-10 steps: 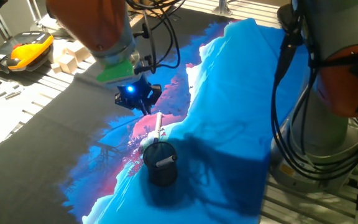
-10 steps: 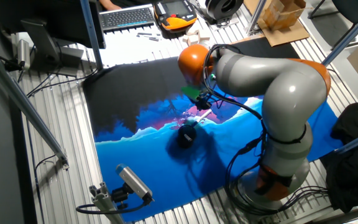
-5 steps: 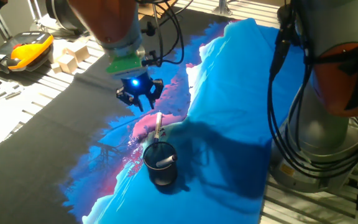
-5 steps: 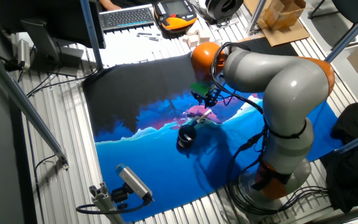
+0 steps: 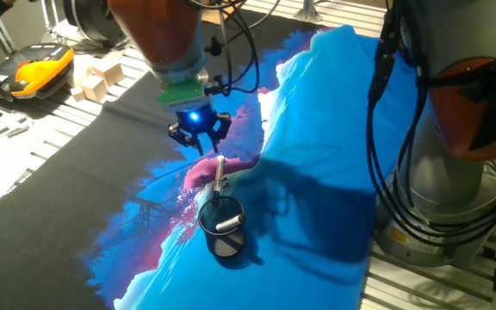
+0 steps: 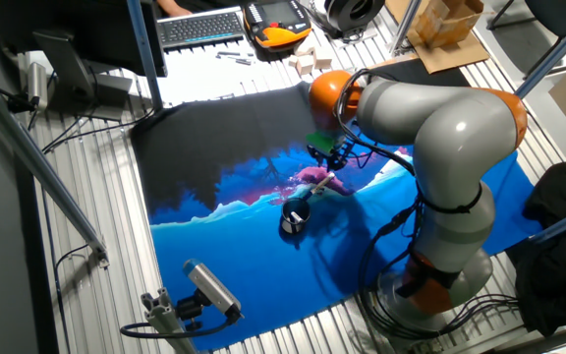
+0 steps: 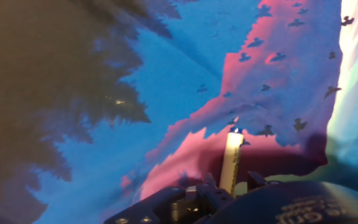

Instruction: Put the pen into the pen holder

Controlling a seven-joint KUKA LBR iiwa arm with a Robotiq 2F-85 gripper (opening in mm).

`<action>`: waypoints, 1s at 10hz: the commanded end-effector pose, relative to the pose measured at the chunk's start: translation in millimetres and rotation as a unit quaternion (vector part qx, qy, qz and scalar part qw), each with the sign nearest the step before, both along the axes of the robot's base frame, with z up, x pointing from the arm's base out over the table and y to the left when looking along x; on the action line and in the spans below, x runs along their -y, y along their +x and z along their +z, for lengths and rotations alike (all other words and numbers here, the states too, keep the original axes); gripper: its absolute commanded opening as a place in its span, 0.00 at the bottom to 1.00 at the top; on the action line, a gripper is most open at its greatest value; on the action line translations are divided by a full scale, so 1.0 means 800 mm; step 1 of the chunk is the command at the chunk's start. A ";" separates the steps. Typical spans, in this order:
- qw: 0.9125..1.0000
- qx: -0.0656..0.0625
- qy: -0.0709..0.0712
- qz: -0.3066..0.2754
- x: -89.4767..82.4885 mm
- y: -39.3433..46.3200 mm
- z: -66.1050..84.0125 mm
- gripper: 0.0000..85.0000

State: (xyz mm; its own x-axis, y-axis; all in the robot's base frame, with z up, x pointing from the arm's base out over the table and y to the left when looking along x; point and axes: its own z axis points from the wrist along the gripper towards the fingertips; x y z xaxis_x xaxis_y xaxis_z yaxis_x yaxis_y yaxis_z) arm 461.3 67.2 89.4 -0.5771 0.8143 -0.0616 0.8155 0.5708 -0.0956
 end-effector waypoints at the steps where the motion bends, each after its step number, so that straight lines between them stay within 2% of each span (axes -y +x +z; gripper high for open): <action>1: 1.000 0.001 0.004 -0.001 0.005 -0.003 -0.006 0.40; 2: 1.000 0.002 0.004 -0.003 0.007 -0.004 -0.012 0.40; 3: 1.000 0.004 0.019 -0.014 0.007 -0.006 -0.019 0.40; 4: 1.000 0.005 0.023 -0.020 0.006 -0.008 -0.026 0.40; 5: 1.000 0.002 0.005 -0.025 0.005 -0.011 -0.035 0.40; 8: 1.000 0.002 0.000 -0.030 0.010 -0.015 -0.043 0.40; 10: 0.999 0.003 0.003 -0.032 0.012 -0.017 -0.048 0.40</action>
